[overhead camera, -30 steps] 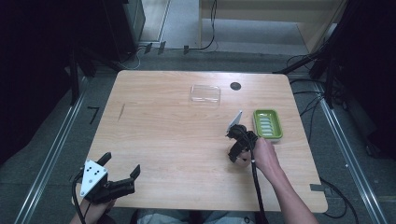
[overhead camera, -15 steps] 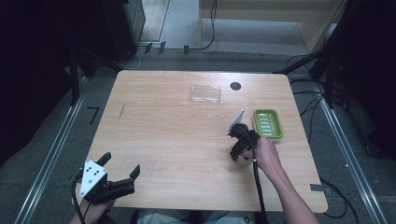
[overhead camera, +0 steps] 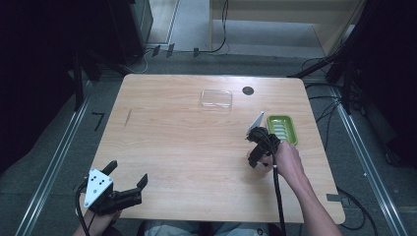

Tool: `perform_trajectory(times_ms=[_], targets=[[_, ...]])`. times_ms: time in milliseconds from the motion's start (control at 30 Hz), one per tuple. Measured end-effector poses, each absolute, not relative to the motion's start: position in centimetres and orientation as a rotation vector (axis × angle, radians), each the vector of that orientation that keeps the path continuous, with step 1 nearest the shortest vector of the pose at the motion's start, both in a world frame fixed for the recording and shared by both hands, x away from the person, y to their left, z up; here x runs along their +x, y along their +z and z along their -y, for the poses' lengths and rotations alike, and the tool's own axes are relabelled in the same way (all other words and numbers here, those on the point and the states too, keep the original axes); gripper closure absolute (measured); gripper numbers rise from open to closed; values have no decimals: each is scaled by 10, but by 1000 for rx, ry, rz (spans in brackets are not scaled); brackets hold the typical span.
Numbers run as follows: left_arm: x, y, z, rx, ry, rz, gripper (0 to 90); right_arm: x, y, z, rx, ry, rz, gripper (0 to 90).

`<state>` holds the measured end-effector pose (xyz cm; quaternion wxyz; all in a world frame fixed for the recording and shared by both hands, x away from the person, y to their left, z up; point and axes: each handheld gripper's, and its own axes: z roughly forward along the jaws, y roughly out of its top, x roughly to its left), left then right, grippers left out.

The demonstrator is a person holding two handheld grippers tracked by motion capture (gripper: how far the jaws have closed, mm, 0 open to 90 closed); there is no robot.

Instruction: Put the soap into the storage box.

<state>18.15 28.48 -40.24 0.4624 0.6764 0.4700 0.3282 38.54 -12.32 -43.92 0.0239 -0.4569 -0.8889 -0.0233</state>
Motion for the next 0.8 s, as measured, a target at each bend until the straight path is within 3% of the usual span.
perform_trajectory(times_ms=[800], targets=[[182,-402,-284,1666,808,-1153,0,389,-425,147,-1467,-35,2713,339]])
